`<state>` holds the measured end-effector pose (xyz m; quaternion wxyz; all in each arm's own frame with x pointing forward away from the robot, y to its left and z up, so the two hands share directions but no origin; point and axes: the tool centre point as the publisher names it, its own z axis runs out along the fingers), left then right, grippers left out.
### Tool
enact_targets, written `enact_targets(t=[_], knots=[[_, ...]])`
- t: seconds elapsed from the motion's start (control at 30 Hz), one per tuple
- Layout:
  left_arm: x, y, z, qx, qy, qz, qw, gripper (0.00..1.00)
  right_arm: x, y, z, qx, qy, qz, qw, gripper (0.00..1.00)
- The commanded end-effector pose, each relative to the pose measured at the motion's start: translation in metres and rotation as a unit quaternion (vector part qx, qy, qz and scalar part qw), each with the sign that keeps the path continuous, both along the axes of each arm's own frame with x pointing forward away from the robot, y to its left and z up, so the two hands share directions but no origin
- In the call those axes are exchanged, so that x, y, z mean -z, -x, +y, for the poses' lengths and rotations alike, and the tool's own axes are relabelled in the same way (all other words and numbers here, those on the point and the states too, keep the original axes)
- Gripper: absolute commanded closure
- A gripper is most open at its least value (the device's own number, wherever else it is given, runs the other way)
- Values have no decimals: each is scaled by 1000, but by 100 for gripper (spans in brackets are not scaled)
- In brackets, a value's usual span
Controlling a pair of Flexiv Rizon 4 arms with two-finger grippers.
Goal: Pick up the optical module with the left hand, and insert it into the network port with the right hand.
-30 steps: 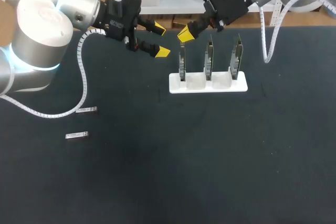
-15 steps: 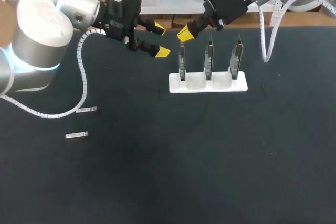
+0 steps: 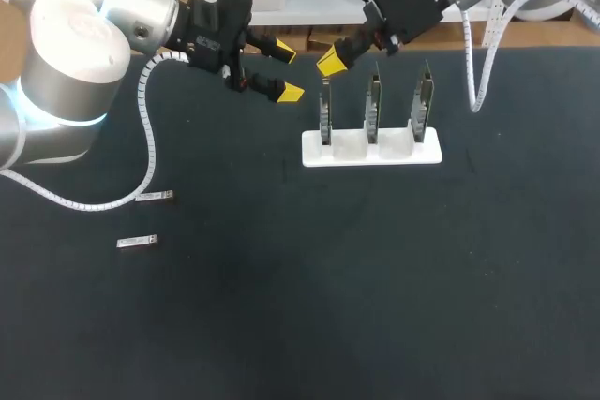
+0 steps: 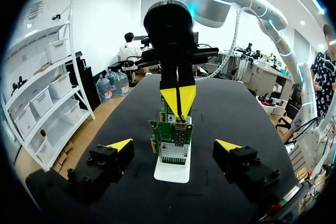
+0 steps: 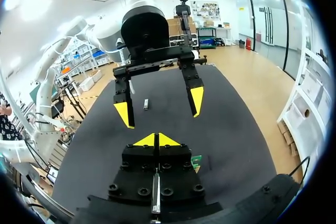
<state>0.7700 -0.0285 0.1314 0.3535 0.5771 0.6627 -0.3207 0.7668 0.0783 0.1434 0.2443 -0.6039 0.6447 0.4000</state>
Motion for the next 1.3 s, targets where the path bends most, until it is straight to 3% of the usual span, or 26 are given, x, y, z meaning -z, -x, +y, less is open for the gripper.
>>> enact_targets(t=[0.03, 0.5, 0.9, 1.13, 1.3], knots=[[0, -2, -1, 1, -1, 1, 1000, 0, 4, 0, 0, 0, 2, 1, 1000, 100], [0, -2, -1, 1, -1, 1, 1000, 0, 1, -1, 0, 1, -1, -3, 1000, 100], [0, -2, -1, 1, -1, 1, 1000, 0, -16, -6, -4, 7, -37, -19, 999, 100], [0, -2, -1, 1, -1, 1, 1000, 0, -34, -11, -26, 16, -64, -36, 997, 100], [0, -2, -1, 1, -1, 1, 1000, 0, -39, -8, -47, 12, -53, -43, 998, 100]])
